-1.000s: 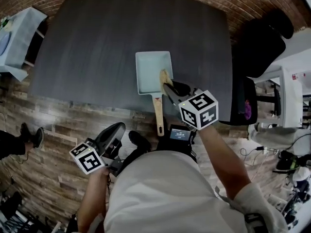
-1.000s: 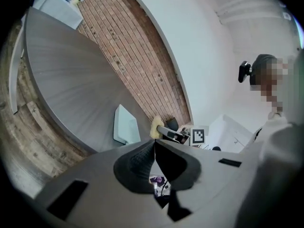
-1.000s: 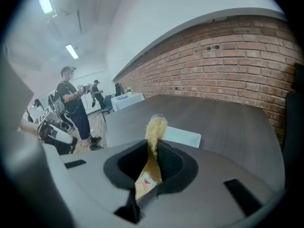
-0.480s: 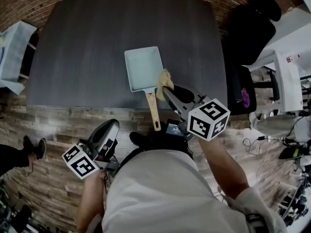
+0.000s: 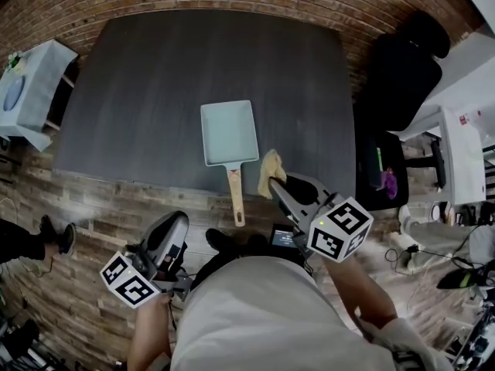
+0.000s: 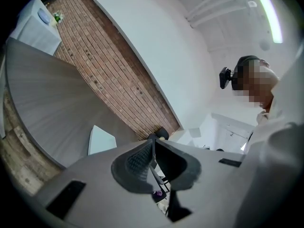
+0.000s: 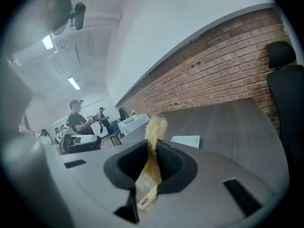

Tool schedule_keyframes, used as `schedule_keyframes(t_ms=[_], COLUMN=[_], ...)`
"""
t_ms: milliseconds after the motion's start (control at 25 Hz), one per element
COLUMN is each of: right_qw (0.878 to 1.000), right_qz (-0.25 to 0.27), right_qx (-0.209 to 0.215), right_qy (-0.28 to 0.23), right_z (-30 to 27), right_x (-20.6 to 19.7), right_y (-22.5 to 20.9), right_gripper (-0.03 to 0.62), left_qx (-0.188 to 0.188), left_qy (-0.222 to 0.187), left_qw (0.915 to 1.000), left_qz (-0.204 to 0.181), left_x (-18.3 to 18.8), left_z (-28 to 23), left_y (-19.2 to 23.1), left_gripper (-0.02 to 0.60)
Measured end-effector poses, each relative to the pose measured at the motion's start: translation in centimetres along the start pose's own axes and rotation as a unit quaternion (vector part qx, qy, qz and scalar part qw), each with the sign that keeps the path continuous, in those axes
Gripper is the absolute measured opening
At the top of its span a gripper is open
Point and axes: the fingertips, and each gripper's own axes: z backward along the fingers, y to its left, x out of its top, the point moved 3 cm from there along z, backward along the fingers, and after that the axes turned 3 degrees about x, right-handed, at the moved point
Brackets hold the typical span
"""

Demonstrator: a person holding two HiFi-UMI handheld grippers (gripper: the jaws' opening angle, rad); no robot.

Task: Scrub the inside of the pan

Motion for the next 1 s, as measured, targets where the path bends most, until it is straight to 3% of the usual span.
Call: schedule_keyframes(t_ms=[360,680,1000], right_qw=[1.000,1.000,0.999], right_qz=[-0.002,-0.006,-0.005], right_qx=[0.009,0.029,0.027], right_qy=[-0.004,-0.004,-0.029], right_z=[7.8,12.9,15.7], right_x=[-1.0,-3.4,-3.4], right_y=[-2.0,-3.6,-4.0], right_gripper=[0.057,0.057,0.057], left_qx=[0.008,0.025,0.018], left_qy=[-0.007,-0.007,0.006], left_qw=[0.9996,0.9994,0.9992], left_qz=[-0.025,-0.025,-0.035], left_x=[-4.8,-10.0,-11.4], left_z=[-2.8,-3.6,-4.5], left_y=[-5.8,-10.5,-12.5], left_gripper=[0.011,0.008,0.009])
